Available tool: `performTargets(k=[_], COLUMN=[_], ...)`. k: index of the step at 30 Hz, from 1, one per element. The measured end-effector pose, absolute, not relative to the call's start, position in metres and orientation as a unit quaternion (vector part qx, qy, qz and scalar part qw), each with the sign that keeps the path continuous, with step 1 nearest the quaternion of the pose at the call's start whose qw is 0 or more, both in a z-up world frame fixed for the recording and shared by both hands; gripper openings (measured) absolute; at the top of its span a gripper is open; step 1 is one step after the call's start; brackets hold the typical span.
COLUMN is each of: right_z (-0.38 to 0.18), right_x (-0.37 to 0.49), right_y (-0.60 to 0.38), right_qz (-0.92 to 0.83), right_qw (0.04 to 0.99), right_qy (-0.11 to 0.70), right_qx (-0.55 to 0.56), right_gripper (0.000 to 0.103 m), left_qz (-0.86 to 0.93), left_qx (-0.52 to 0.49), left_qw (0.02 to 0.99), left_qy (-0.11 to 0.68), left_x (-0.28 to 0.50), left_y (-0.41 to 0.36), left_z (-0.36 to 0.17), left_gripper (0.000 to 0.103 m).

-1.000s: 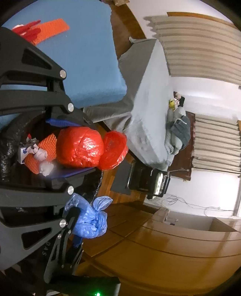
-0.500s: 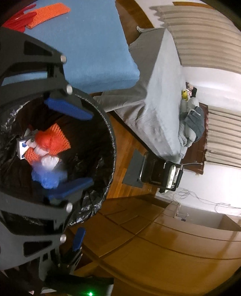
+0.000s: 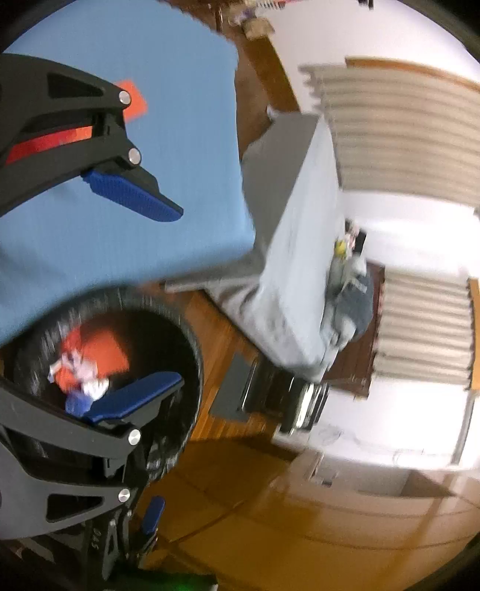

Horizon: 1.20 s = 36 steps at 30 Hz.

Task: Collect trash
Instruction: 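Move both open tools back over the mat toward the red gloves, then grasp the red gloves with the right tool and lift them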

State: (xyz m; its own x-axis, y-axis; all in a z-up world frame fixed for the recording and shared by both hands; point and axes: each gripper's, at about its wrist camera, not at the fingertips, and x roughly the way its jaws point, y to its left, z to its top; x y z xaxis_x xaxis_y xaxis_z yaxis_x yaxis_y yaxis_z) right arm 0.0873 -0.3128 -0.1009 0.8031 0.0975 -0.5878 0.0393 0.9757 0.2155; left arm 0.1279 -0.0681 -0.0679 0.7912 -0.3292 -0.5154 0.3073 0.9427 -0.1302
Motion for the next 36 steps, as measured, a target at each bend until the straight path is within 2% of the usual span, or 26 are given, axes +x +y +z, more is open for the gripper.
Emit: performTargets(k=[8, 18, 29, 36], right_z=[-0.101, -0.115, -0.141, -0.164], right_x=[0.102, 0.119, 0.127, 0.125], right_y=[-0.248, -0.161, -0.089, -0.058], right_qz=[0.081, 0.16, 0.229, 0.256], right_qw=[0.94, 0.927, 0.905, 0.886], right_qy=[0.318, 0.333, 0.358, 0.386], right_qx=[0.091, 0.061, 0.027, 0.004], right_gripper=[0.097, 0.097, 0.096, 0.087], left_qz=[-0.077, 0.01, 0.054, 0.067], left_qx=[-0.026, -0.038, -0.063, -0.07], left_qw=[0.96, 0.955, 0.945, 0.94], left_qy=[0.268, 0.292, 0.316, 0.328], left_x=[0.114, 0.097, 0.087, 0.084], left_y=[0.019, 0.107, 0.158, 0.175], left_z=[-0.066, -0.089, -0.115, -0.129], left_gripper=[0.081, 0.081, 0.079, 0.075])
